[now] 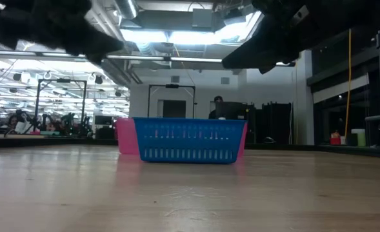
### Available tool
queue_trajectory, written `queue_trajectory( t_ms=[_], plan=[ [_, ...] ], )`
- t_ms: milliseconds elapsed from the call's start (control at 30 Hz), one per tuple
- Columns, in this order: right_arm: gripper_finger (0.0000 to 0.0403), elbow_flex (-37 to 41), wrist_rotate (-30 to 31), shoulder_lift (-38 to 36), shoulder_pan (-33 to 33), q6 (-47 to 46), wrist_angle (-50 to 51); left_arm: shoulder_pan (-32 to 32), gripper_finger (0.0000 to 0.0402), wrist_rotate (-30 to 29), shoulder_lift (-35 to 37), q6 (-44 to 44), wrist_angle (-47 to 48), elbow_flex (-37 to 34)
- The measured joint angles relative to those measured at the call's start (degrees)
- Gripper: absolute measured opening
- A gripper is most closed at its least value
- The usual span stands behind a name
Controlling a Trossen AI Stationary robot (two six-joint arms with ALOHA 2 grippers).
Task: Pick and place items into bin
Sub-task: Return to Home Position
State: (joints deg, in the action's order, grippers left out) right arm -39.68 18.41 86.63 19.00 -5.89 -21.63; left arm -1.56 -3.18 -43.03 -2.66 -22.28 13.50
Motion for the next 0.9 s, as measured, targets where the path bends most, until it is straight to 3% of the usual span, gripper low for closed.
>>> queue_trajectory(
  t_ms=[300, 567, 900],
  plan=[
    [0.0, 0.0, 0.2, 0.0, -0.1, 0.2, -2.6, 4.3, 0.0001, 1.9, 16.7, 0.2, -0.9, -9.4],
    [0.0, 0.0, 1.5, 0.0, -3.1, 0.7, -7.5, 4.3, 0.0001, 1.6, 28.4, 0.3, 10.8, -9.8],
    [0.0, 0.0, -2.0, 0.0, -5.9, 1.0, -7.4, 4.2, 0.0001, 1.2, 37.7, -1.1, 13.2, -13.0]
  ],
)
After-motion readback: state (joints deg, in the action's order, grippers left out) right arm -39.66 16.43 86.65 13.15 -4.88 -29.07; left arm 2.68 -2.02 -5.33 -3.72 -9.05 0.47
